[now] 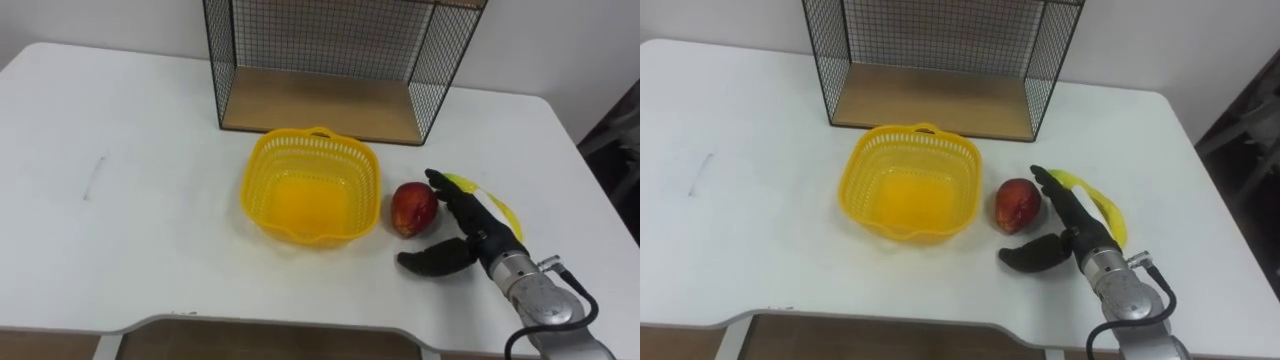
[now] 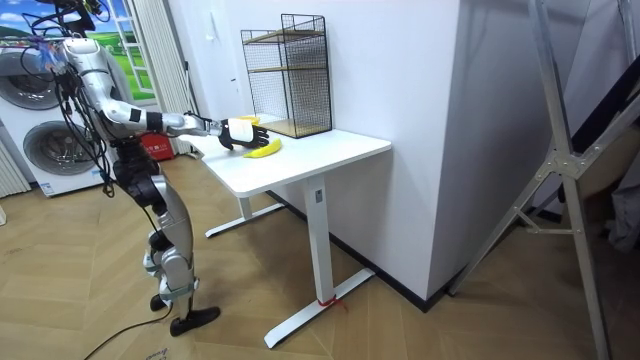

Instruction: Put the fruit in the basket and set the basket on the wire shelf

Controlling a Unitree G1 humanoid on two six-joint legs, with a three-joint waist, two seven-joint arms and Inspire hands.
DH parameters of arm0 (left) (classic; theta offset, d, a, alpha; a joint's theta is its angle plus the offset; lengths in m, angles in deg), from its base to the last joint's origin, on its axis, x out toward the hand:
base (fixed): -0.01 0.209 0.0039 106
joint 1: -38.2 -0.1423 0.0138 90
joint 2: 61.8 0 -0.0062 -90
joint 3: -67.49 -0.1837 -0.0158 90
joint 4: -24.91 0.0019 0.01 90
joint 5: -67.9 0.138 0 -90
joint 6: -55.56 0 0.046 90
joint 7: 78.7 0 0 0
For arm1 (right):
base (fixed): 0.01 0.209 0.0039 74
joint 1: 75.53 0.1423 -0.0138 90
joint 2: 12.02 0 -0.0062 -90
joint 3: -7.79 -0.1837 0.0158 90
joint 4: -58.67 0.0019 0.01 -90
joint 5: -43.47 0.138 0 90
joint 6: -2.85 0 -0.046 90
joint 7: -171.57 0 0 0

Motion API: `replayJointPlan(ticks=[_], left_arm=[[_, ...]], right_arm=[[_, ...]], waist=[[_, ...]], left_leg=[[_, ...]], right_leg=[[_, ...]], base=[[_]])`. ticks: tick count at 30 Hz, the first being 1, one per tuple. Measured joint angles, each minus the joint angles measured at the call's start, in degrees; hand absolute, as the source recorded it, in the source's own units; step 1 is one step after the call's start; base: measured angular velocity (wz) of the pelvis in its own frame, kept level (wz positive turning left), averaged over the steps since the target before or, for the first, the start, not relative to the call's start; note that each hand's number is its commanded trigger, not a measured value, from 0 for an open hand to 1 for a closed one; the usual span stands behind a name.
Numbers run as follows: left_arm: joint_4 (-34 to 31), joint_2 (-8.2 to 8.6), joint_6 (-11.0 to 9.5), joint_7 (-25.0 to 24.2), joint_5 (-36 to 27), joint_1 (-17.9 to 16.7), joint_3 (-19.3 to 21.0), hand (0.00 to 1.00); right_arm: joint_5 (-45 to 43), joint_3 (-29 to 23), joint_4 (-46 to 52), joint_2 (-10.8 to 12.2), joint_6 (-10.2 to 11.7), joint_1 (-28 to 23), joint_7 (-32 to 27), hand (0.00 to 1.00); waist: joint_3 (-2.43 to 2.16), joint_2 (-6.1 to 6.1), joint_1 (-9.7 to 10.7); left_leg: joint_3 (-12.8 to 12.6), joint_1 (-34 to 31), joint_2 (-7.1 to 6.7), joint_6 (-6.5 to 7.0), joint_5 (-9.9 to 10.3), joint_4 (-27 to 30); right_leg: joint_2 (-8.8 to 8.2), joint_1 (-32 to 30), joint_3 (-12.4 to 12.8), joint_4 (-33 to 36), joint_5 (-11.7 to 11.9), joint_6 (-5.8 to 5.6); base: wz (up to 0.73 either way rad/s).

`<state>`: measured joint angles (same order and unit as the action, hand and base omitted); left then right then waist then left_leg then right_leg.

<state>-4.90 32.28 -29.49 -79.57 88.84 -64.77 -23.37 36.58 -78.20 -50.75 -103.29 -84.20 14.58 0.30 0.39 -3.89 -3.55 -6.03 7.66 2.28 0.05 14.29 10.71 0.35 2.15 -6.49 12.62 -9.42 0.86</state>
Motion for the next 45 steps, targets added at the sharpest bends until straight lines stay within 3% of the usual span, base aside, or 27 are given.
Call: replayJointPlan(ticks=[12,45], left_arm=[[0.0,0.05,0.5,0.0,0.0,-0.6,0.0,0.00],[0.0,0.17,1.0,0.0,0.0,-0.3,-0.1,0.00]], right_arm=[[0.5,-0.4,-3.2,1.3,-0.4,2.0,0.1,0.00],[2.1,-0.6,-5.0,1.4,-1.2,3.4,0.0,0.00]], waist=[[0.02,0.19,0.0],[0.13,0.13,-0.1]], left_leg=[[0.1,0.8,0.04,0.01,0.0,0.1],[1.4,0.9,0.00,0.01,0.0,-0.1]], right_leg=[[0.01,1.0,0.0,-0.2,0.1,0.01],[0.00,2.0,-0.7,-1.0,0.5,-0.06]], base=[[0.00],[0.01]])
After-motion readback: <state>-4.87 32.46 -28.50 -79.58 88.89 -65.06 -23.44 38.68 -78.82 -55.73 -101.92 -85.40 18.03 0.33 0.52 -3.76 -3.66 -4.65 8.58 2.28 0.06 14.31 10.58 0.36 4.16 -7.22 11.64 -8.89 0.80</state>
